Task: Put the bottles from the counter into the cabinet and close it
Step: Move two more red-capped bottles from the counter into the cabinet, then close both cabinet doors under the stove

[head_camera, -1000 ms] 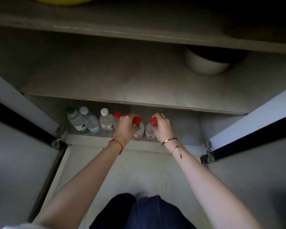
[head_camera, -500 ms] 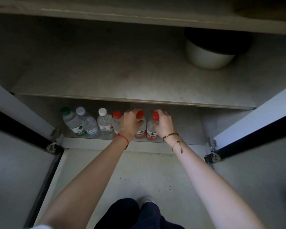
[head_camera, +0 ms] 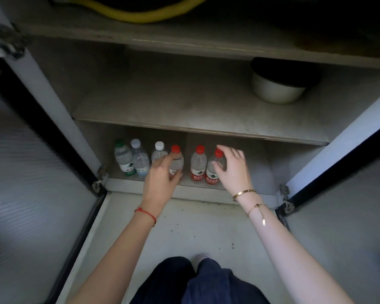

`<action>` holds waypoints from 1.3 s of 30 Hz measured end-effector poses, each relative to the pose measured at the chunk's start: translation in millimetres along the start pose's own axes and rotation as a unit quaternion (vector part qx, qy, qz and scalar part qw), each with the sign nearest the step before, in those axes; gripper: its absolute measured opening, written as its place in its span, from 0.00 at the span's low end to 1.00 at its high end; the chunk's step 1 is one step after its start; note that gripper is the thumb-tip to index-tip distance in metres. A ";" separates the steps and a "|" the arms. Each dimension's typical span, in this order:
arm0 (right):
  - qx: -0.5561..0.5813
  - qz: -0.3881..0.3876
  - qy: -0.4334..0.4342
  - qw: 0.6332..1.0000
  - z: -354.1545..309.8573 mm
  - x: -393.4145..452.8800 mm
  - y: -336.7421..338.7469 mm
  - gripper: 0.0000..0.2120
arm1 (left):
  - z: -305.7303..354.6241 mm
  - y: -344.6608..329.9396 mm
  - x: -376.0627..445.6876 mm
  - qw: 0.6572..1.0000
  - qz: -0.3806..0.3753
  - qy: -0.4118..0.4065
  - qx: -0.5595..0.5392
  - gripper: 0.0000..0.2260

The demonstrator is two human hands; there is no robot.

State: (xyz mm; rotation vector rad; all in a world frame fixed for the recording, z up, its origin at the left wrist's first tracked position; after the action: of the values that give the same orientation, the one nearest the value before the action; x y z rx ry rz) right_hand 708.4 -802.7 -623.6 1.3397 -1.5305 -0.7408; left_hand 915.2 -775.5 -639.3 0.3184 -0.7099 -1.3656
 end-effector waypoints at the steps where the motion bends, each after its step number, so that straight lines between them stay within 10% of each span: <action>1: 0.000 0.005 0.011 1.000 -10.1 -5.7 6.6 0.22 | 0.1 13.2 -10.5 1.000 0.012 -0.002 -0.001 0.19; 23: 0.152 0.084 0.319 0.932 -299.8 -53.4 124.3 0.22 | 63.4 271.6 -160.8 0.965 0.254 0.015 0.066 0.20; 39: 0.196 0.120 0.561 0.796 -507.5 -152.2 167.9 0.27 | 69.9 386.2 -272.6 0.835 0.520 0.106 0.145 0.20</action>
State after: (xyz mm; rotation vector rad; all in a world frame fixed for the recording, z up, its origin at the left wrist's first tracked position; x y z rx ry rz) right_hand 1100.8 -549.9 -321.8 1.4112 -0.8136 0.5553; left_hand 1160.6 -421.9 -431.7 0.2488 -0.7301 -0.1741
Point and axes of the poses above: each hand's wrist, its own x-axis towards the middle knuckle, its own y-axis out of the back of the hand, z = x × y, the point moved 6 cm from there along x, towards the middle knuckle, and after that the axes turned 10 degrees about -x, right-handed, at the moved point
